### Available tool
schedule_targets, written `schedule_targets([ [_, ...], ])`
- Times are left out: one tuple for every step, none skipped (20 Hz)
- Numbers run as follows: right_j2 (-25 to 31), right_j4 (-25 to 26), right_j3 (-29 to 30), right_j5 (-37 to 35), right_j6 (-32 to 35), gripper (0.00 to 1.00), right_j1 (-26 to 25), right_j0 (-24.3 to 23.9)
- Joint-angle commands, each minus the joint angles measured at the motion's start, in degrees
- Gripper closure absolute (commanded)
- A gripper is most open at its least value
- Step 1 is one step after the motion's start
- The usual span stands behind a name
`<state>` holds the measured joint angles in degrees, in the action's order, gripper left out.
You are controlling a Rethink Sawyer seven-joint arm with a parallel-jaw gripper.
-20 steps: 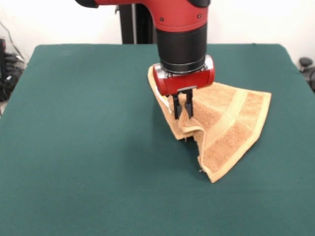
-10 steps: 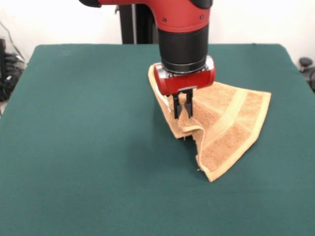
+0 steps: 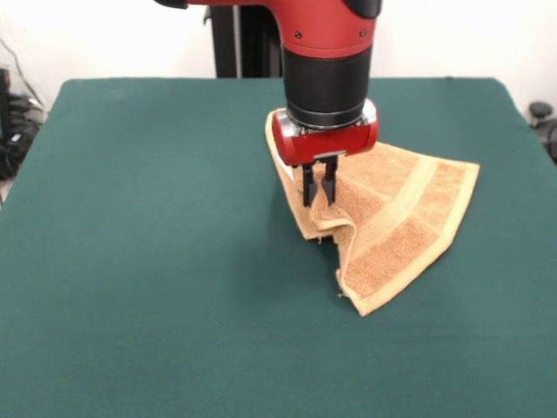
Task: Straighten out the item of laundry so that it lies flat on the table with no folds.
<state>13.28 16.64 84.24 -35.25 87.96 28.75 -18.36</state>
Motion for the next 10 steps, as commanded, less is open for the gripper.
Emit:
schedule_targets([
  [-2.43, 2.32, -0.23, -0.14, 7.1, 1.0, -1.7, 3.64],
  [-2.66, 2.25, -0.53, -0.31, 7.21, 1.0, -1.81, 3.88],
  [-2.69, 2.06, -0.54, -0.67, 7.12, 1.0, -1.68, 4.03],
  [-2.44, 1.42, -0.46, -1.37, 6.89, 1.0, -1.46, 3.82],
  [-2.17, 0.78, -0.4, -2.42, 6.57, 1.0, -1.08, 3.75],
  [-2.01, 0.24, -0.63, -3.63, 6.2, 1.0, -0.77, 3.64],
  [-2.01, -0.17, -0.91, -4.75, 6.0, 1.0, -0.47, 3.78],
  [-2.01, -0.59, -1.41, -5.88, 5.82, 1.0, -0.31, 3.89],
  [-2.03, -0.9, -1.84, -6.77, 5.73, 1.0, -0.19, 4.06],
  [-2.01, -1.2, -2.32, -7.4, 5.69, 1.0, -0.18, 4.18],
])
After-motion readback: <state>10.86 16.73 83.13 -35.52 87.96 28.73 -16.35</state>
